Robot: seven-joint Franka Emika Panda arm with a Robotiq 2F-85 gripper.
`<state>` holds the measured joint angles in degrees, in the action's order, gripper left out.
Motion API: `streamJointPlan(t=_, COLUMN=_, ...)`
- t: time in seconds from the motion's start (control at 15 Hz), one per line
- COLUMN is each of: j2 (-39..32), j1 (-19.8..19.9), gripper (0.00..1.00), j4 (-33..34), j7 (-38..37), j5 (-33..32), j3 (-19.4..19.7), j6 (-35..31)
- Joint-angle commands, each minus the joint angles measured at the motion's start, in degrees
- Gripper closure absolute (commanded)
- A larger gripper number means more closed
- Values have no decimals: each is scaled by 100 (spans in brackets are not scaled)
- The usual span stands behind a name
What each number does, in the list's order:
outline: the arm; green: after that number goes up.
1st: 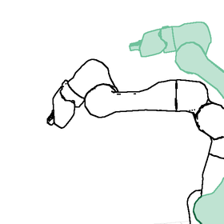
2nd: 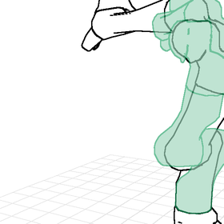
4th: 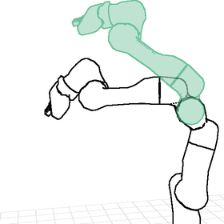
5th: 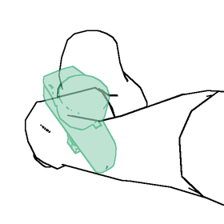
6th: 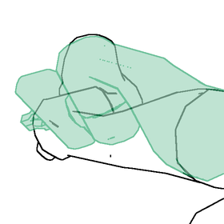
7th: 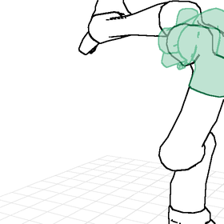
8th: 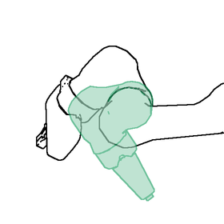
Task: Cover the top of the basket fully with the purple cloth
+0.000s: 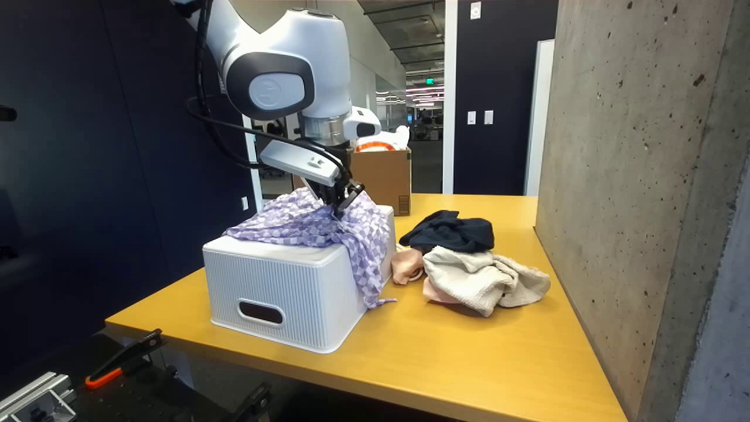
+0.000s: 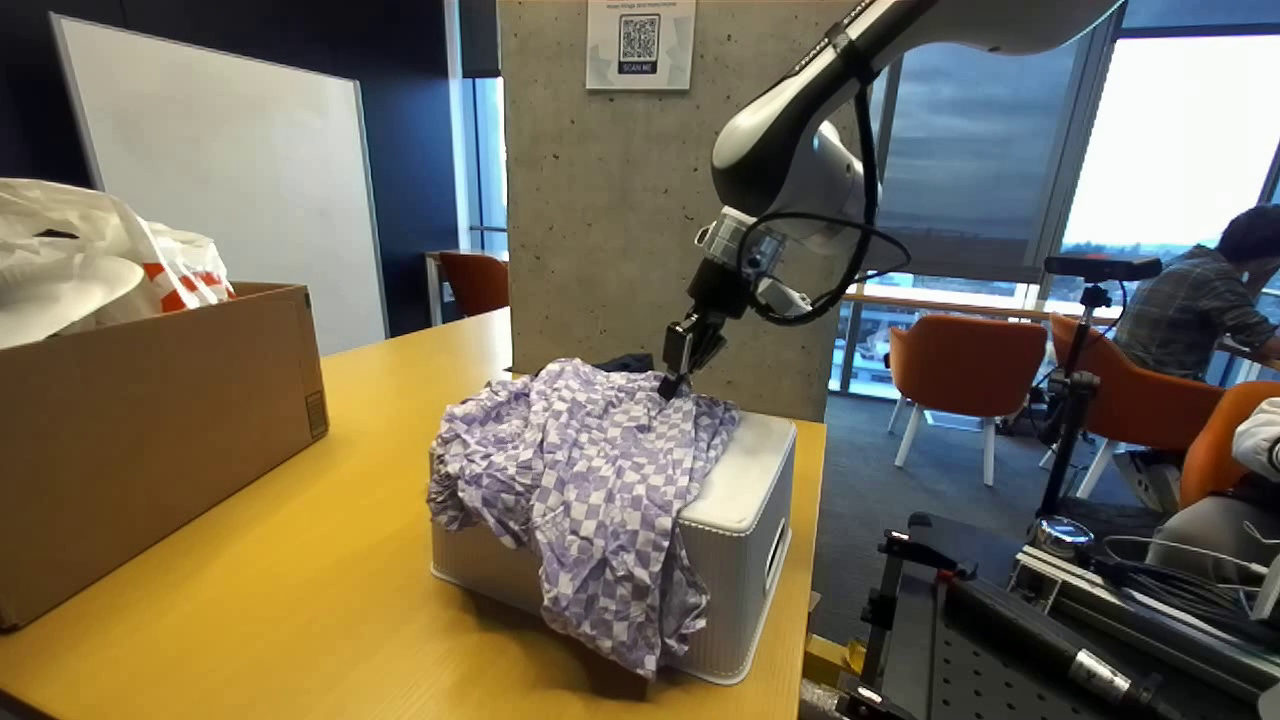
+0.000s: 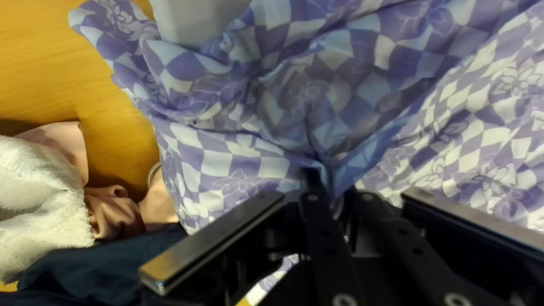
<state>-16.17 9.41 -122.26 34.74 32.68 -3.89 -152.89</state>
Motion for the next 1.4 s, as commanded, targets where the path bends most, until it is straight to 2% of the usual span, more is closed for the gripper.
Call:
streamJointPlan(t=0.0, j2=365, j1=48, gripper=100, j4=-257, j7=-58, j5=-203, j3=-13, j6=-123)
streamJointPlan(t=0.13, j2=442, j1=-7, gripper=99, j4=-251, j7=-160, j5=-370, j3=40, j6=-156)
streamJointPlan(t=0.4, j2=1061, j1=-137, gripper=99, j4=-344, j7=-535, j5=-884, j3=91, j6=-133)
streamJointPlan(t=0.67, j2=1505, j1=-247, gripper=99, j4=138, j7=-1156, j5=-1355, j3=248, j6=261)
streamJointPlan(t=1.0, j2=1651, j1=-356, gripper=99, j4=904, j7=-1857, j5=-1830, j3=438, j6=798)
streamJointPlan(t=1.2, j2=1797, j1=-421, gripper=99, j4=929, j7=-2028, j5=-2014, j3=472, j6=1034)
streamJointPlan(t=1.33, j2=2034, j1=-484, gripper=99, j4=681, j7=-2094, j5=-2076, j3=448, j6=1413)
